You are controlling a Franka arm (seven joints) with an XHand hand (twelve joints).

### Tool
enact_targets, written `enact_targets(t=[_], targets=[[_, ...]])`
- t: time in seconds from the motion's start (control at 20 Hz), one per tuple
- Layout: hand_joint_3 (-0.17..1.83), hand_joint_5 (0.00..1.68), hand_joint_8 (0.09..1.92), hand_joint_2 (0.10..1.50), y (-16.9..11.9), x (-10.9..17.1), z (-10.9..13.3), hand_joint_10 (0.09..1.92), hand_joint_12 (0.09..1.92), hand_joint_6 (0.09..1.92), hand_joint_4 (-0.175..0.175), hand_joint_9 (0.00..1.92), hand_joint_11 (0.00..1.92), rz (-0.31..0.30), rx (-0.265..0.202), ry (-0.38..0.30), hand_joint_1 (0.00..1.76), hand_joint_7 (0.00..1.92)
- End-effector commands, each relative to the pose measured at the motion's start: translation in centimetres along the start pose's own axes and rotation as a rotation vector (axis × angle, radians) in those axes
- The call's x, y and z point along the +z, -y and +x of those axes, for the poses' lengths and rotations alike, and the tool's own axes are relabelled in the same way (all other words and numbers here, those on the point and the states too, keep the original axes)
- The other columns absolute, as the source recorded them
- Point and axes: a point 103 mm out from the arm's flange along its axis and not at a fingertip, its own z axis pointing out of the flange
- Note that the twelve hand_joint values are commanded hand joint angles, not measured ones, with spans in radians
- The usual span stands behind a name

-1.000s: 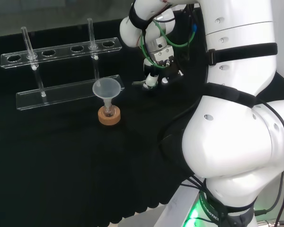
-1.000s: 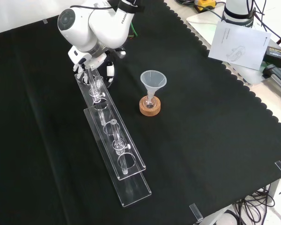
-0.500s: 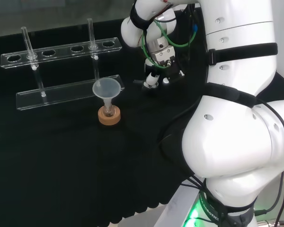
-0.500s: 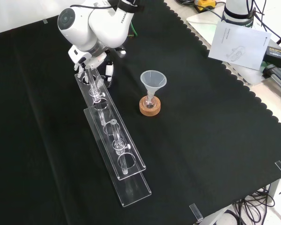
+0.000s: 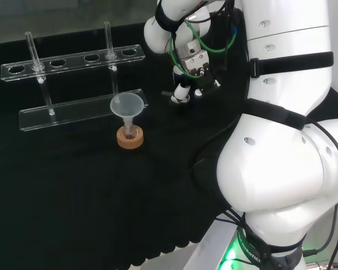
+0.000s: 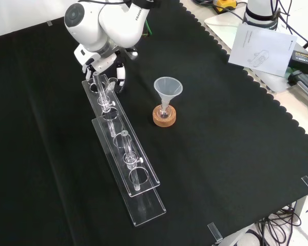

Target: Pick up the weighing funnel.

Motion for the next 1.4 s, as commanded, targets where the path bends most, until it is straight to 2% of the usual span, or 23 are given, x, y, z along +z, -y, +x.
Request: enact_targets(t=[0.05,0.55,0.9,1.15,1.4], targets=[[0.63,1.25,0.58,0.68,1.1,-0.7,-0.8,0.3,1.08,0.7,0.175,1.09,0.79,0.013,0.014,0.024,1.12,0.77],[0.63,1.27,0.6,0.67,4.0,-3.4,-1.3,0.27,1.03,0.67,0.175,1.11,0.83,0.009,0.014,0.065,1.12,0.77],[0.62,1.27,0.6,0.67,7.4,-5.9,-1.2,0.26,1.01,0.67,0.175,1.11,0.85,-0.006,0.04,0.118,1.12,0.76],[0.62,1.27,0.6,0.67,10.4,-7.5,0.2,0.25,1.01,0.66,0.175,1.11,0.85,-0.017,0.056,0.167,1.12,0.76],[0.62,1.27,0.6,0.67,13.2,-8.8,1.9,0.25,1.01,0.66,0.175,1.11,0.85,-0.026,0.076,0.185,1.12,0.76]])
